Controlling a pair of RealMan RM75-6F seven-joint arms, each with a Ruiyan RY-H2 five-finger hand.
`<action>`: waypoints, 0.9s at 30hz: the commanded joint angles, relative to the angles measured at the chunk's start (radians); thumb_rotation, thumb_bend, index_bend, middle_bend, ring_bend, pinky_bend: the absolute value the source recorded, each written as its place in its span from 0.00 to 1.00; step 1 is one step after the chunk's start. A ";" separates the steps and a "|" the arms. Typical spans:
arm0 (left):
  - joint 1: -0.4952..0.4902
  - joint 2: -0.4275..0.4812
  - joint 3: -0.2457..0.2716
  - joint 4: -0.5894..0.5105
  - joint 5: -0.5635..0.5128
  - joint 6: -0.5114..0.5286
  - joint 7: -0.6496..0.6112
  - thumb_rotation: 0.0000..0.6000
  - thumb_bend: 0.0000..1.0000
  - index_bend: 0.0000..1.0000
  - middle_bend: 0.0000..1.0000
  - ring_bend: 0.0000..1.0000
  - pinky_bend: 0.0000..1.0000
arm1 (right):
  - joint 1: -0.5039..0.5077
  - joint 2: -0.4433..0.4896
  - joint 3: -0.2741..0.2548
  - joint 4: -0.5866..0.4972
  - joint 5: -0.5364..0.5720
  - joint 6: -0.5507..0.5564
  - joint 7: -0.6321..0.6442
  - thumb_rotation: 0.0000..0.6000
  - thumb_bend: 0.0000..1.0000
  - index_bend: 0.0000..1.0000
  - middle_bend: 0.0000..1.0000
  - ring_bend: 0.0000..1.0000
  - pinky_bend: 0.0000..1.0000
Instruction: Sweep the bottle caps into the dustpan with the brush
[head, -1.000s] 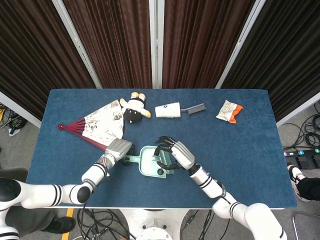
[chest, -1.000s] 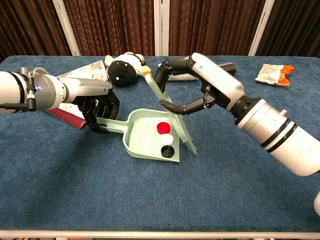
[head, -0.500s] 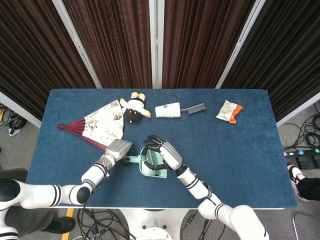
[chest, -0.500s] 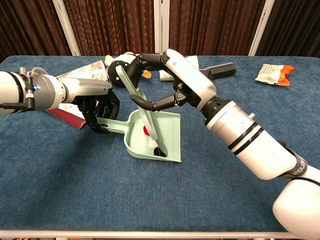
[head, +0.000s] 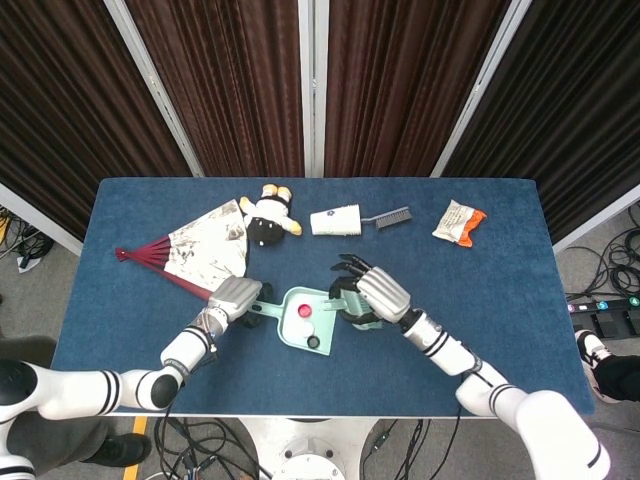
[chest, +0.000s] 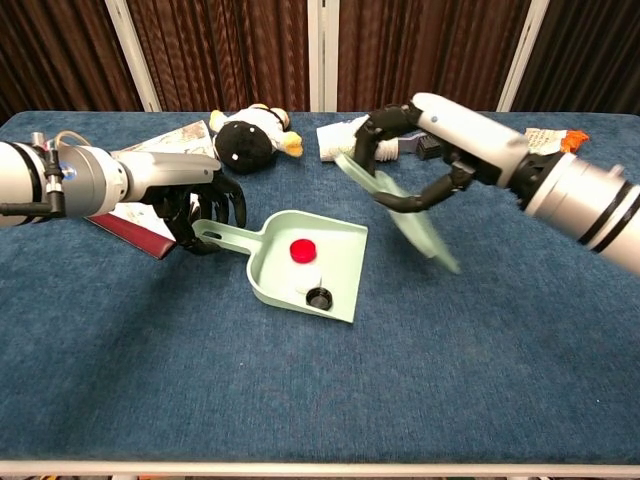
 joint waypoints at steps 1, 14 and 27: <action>0.007 -0.002 -0.001 0.000 0.011 0.015 -0.003 1.00 0.29 0.21 0.29 0.20 0.41 | 0.033 0.172 -0.047 -0.197 0.011 -0.195 -0.208 1.00 0.58 0.62 0.52 0.11 0.01; 0.131 0.073 -0.014 -0.072 0.168 0.234 -0.055 1.00 0.29 0.17 0.23 0.10 0.24 | 0.007 0.338 -0.014 -0.487 0.156 -0.374 -0.566 1.00 0.46 0.08 0.18 0.00 0.00; 0.412 0.139 0.062 0.068 0.365 0.655 -0.049 1.00 0.27 0.22 0.23 0.10 0.21 | -0.287 0.570 -0.008 -0.654 0.272 -0.061 -0.603 1.00 0.35 0.07 0.23 0.00 0.00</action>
